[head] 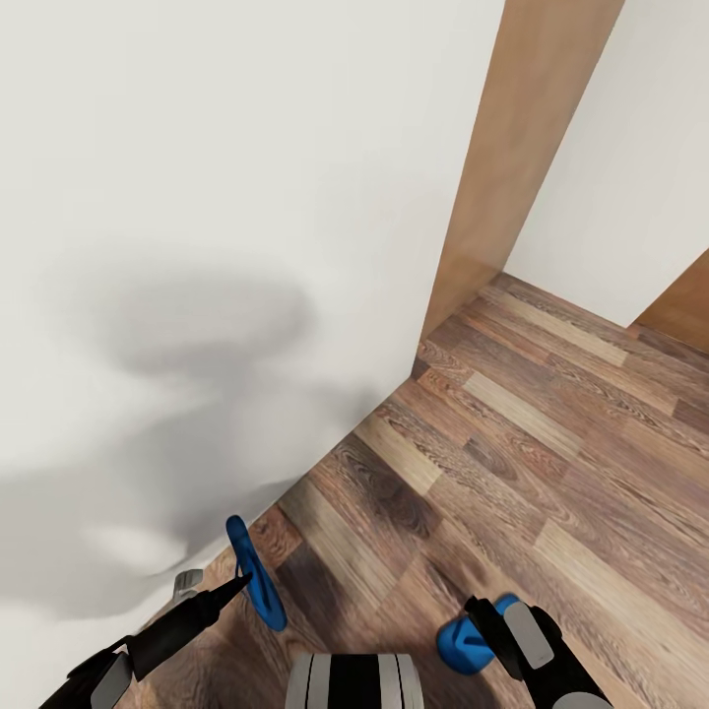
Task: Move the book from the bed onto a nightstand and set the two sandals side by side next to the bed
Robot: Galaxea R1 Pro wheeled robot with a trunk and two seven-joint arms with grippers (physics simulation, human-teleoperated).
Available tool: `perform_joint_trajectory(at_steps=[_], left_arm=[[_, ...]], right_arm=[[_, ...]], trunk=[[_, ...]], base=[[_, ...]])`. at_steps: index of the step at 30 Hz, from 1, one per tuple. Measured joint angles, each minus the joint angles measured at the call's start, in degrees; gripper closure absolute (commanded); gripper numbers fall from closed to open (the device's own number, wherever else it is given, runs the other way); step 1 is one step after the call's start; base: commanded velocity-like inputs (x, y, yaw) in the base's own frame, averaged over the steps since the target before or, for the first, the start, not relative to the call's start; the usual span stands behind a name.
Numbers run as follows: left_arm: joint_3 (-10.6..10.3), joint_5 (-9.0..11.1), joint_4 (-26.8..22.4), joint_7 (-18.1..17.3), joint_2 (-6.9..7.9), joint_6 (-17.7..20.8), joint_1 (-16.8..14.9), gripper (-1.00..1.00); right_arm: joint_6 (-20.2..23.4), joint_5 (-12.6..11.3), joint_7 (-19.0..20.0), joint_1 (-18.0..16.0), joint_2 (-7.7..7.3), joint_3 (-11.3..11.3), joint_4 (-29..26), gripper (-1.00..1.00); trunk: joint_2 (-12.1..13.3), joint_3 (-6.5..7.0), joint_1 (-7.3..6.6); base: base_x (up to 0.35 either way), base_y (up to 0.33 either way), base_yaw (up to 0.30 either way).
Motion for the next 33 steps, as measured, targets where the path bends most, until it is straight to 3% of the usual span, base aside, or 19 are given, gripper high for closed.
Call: perform_joint_trajectory(at_steps=[5, 33], left_arm=[[0.0, 0.0, 0.0, 0.0, 0.00, 0.0, 0.0, 1.00], [0.0, 0.0, 0.0, -0.1, 0.00, 0.0, 0.0, 1.00]], right_arm=[[0.0, 0.0, 0.0, 0.0, 0.00, 0.0, 0.0, -1.00], [0.2, -0.2, 0.7, 0.0, 0.00, 0.0, -0.2, -1.00]], trunk=[[-0.1, -1.11, 0.13], [-0.1, -1.11, 0.13]], base=[[0.000, 0.000, 0.000], [0.000, 0.000, 0.000]])
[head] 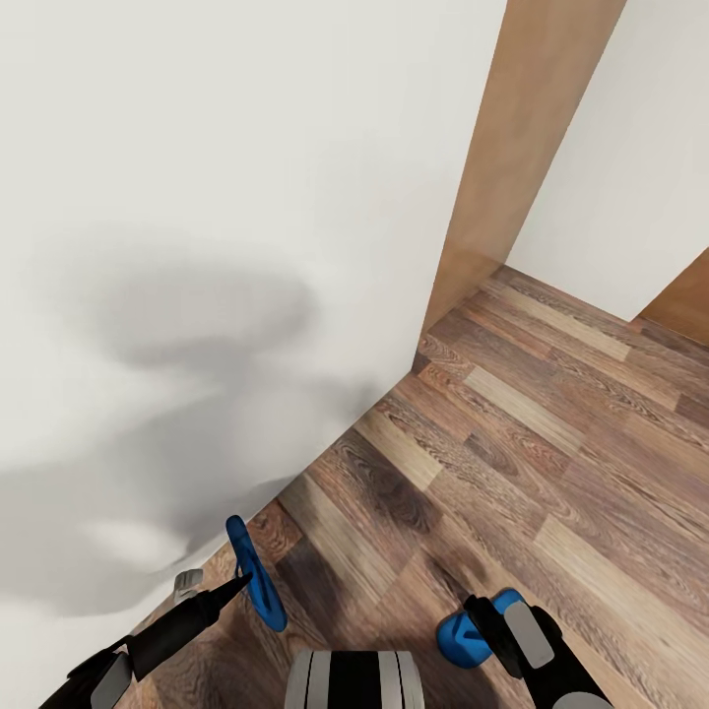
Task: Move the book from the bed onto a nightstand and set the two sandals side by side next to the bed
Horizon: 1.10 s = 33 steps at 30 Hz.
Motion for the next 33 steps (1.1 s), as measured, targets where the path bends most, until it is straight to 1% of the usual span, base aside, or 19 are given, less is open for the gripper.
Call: perform_joint_trajectory(at_steps=[9, 17, 27, 33], left_arm=[[0.0, 0.0, 0.0, 0.1, 0.00, 0.1, 0.0, 1.00], [0.0, 0.0, 0.0, 0.1, 0.00, 0.1, 0.0, 1.00], [0.0, 0.0, 0.0, 0.0, 0.00, 0.1, 0.0, 1.00], [0.0, 0.0, 0.0, 0.1, 0.00, 0.0, 0.0, 1.00]], right_arm=[[0.0, 0.0, 0.0, 0.0, 0.00, 0.0, 0.0, -1.00], [0.0, 0.0, 0.0, 0.0, 0.00, 0.0, 0.0, -1.00], [0.0, 0.1, -0.1, 0.0, 0.07, 0.1, 0.0, -1.00], [0.0, 0.1, -0.2, 0.0, 0.07, 0.1, 0.0, -1.00]], trunk=[[0.0, 0.00, 0.00], [-0.1, -1.77, 0.21], [-0.1, -1.77, 0.21], [-0.1, -1.77, 0.20]], base=[[0.000, 0.000, 0.000], [0.000, 0.000, 0.000], [0.005, 0.000, 0.000], [0.159, 0.000, 0.000]])
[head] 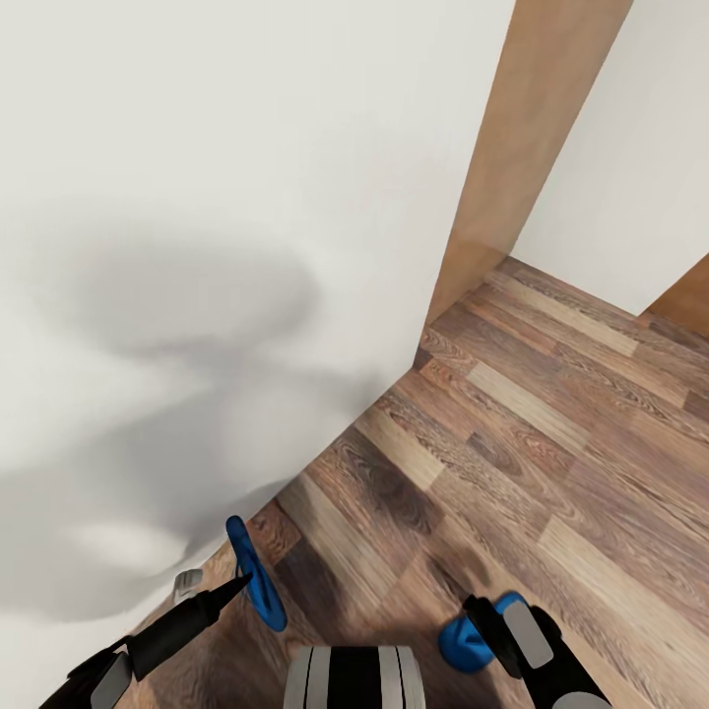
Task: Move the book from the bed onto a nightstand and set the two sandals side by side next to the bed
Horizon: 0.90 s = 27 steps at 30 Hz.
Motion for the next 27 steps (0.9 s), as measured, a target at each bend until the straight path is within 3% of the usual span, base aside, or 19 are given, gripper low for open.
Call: perform_joint_trajectory(at_steps=[27], left_arm=[[0.0, 0.0, 0.0, 0.2, -0.08, 0.0, 0.0, 1.00]], right_arm=[[0.0, 0.0, -0.1, 0.0, -0.05, 0.0, 0.0, -1.00]], trunk=[[0.0, 0.00, 0.01]], base=[[0.033, -0.033, 0.000]])
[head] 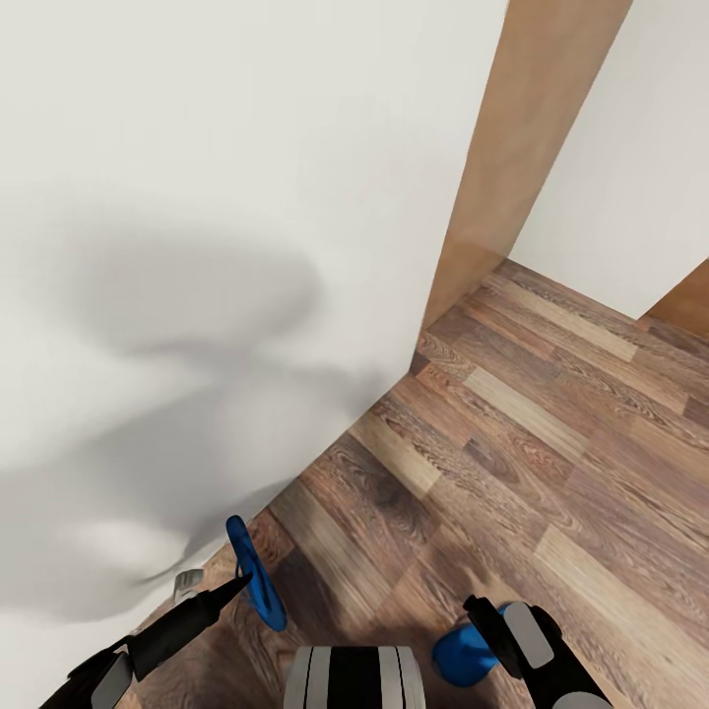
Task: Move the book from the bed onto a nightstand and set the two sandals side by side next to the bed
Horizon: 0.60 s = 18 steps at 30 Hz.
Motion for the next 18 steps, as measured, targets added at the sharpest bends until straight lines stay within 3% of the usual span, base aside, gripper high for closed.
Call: perform_joint_trajectory(at_steps=[15, 18], left_arm=[[0.0, 0.0, 0.0, -0.1, 0.04, 0.0, 0.0, 1.00], [0.0, 0.0, 0.0, -0.1, 0.03, 0.1, 0.0, 1.00]], right_arm=[[0.0, 0.0, 0.0, 0.0, 0.05, 0.0, 0.0, -1.00], [0.0, 0.0, 0.0, 0.0, 0.06, 0.0, 0.0, -1.00]], trunk=[[0.0, 0.00, 0.00], [0.0, -0.66, 0.08]], base=[[0.000, -0.016, 0.000], [0.000, 0.000, 0.000]])
